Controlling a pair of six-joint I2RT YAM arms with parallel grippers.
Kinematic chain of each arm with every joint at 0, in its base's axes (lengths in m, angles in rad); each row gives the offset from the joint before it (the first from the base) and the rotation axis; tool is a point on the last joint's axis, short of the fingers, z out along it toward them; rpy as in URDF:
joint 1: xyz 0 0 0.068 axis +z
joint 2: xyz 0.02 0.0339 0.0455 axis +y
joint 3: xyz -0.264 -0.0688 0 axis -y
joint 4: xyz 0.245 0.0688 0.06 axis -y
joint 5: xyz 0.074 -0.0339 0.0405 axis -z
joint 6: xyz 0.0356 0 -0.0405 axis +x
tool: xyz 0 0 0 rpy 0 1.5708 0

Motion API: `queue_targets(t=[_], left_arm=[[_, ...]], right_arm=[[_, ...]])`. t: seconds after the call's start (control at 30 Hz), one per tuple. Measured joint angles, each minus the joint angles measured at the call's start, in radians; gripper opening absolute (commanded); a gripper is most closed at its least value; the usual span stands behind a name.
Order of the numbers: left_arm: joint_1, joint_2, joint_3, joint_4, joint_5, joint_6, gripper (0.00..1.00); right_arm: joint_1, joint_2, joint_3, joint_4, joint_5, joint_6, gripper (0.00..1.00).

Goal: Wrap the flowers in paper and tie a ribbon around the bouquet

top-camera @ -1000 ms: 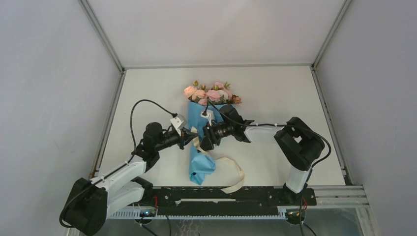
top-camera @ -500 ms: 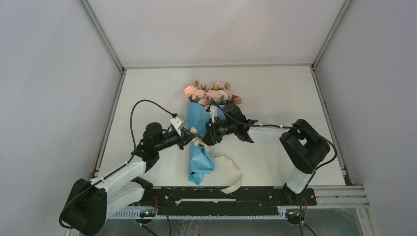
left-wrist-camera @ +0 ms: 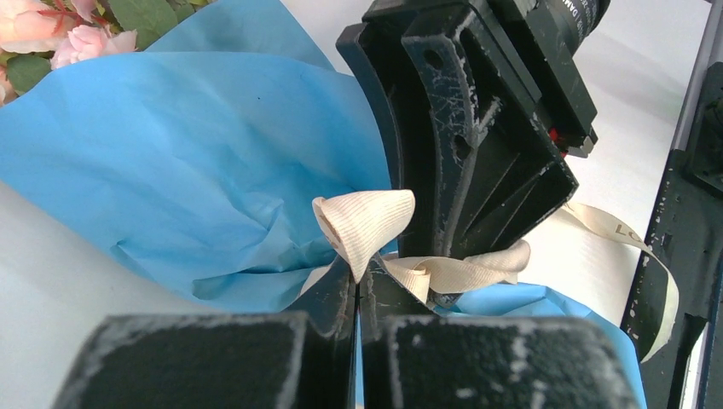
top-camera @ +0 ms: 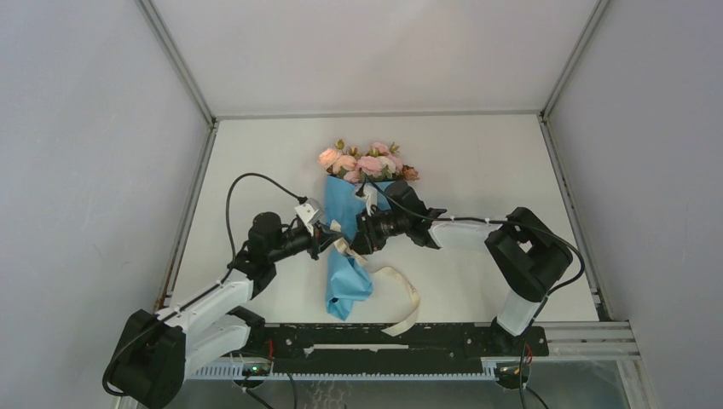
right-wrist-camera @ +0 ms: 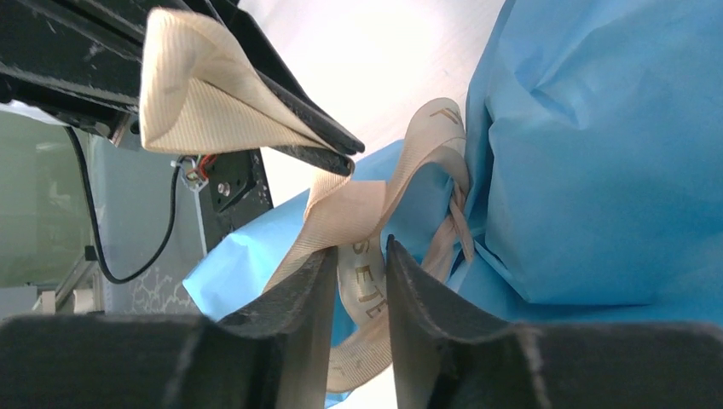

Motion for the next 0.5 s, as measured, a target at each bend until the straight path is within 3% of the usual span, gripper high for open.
queue_targets(t=[0.23, 0.5], left_arm=[[0.0, 0.0, 0.0, -0.006, 0.0, 0.0, 0.0], [0.0, 0.0, 0.0, -0.007, 0.0, 0.0, 0.0]], right_arm=[[0.002, 0.0, 0.0, -0.062, 0.001, -0.044, 0.3], [0.006, 0.0, 0.0, -0.099, 0.004, -0.074, 0.38]])
